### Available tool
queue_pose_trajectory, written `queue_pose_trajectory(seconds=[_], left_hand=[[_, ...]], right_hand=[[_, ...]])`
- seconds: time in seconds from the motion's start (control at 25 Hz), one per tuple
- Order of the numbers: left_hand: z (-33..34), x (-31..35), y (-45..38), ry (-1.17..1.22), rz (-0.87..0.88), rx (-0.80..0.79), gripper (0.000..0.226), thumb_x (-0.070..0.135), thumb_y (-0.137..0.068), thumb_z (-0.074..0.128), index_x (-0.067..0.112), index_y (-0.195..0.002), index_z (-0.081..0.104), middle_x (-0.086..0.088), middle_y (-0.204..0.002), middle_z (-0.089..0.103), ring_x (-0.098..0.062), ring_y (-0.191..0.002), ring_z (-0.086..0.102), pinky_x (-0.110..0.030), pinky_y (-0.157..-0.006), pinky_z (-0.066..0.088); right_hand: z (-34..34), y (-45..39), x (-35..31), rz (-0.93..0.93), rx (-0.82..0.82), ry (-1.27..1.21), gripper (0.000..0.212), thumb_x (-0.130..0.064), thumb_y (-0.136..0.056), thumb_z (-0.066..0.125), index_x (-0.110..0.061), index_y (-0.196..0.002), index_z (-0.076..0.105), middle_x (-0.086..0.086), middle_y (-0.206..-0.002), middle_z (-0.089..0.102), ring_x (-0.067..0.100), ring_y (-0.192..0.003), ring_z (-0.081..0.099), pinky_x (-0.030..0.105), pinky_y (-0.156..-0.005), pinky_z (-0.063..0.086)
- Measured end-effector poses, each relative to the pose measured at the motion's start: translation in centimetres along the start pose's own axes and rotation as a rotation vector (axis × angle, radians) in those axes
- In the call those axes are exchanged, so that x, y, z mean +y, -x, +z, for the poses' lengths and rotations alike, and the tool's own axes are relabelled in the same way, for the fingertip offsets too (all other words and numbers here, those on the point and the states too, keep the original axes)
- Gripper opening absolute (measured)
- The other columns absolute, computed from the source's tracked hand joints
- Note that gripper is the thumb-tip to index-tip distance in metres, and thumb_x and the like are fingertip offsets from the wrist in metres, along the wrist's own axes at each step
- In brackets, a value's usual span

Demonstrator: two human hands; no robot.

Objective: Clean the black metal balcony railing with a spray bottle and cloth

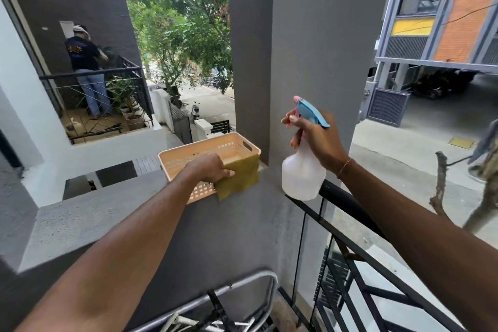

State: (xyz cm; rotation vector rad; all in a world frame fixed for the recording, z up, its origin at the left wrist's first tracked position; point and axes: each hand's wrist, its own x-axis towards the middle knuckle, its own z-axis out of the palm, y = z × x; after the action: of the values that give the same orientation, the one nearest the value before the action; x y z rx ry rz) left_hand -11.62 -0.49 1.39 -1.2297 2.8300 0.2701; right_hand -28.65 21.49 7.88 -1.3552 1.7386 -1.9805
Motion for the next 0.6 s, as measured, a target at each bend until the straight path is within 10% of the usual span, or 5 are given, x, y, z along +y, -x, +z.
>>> queue_pose_trajectory(seconds=[0.24, 0.36, 0.6], left_hand=[[0.3, 0.8, 1.8, 0.030, 0.023, 0.230, 0.060, 0.062, -0.088, 0.066, 0.018, -0.130, 0.061, -0.007, -0.124, 0.068, -0.029, -0.117, 0.059, -0.042, -0.094, 0.052], [0.5, 3.3, 4.3, 0.338, 0.304, 0.600, 0.061, 0.072, -0.068, 0.069, 0.023, -0.103, 0.068, 0.004, -0.096, 0.068, -0.019, -0.094, 0.063, -0.040, -0.082, 0.055], [4.6, 8.6, 7.0, 0.612, 0.481, 0.147, 0.092, 0.059, -0.058, 0.093, 0.015, -0.130, 0.056, 0.002, -0.120, 0.065, -0.012, -0.112, 0.063, -0.032, -0.097, 0.057]], right_hand=[[-0.3, 3.6, 3.6, 0.102, -0.005, 0.115, 0.017, -0.023, -0.099, 0.062, -0.011, -0.111, 0.061, 0.000, -0.083, 0.067, 0.006, -0.054, 0.059, 0.019, -0.055, 0.051], [0.7, 4.5, 4.5, 0.141, -0.094, 0.172, 0.030, -0.035, -0.095, 0.066, -0.010, -0.101, 0.053, 0.004, -0.078, 0.057, 0.010, -0.064, 0.058, 0.025, -0.064, 0.053], [3.2, 5.3, 3.8, 0.257, -0.180, 0.329, 0.056, -0.048, -0.087, 0.072, -0.016, -0.116, 0.037, -0.002, -0.092, 0.050, 0.005, -0.078, 0.051, 0.009, -0.055, 0.042]])
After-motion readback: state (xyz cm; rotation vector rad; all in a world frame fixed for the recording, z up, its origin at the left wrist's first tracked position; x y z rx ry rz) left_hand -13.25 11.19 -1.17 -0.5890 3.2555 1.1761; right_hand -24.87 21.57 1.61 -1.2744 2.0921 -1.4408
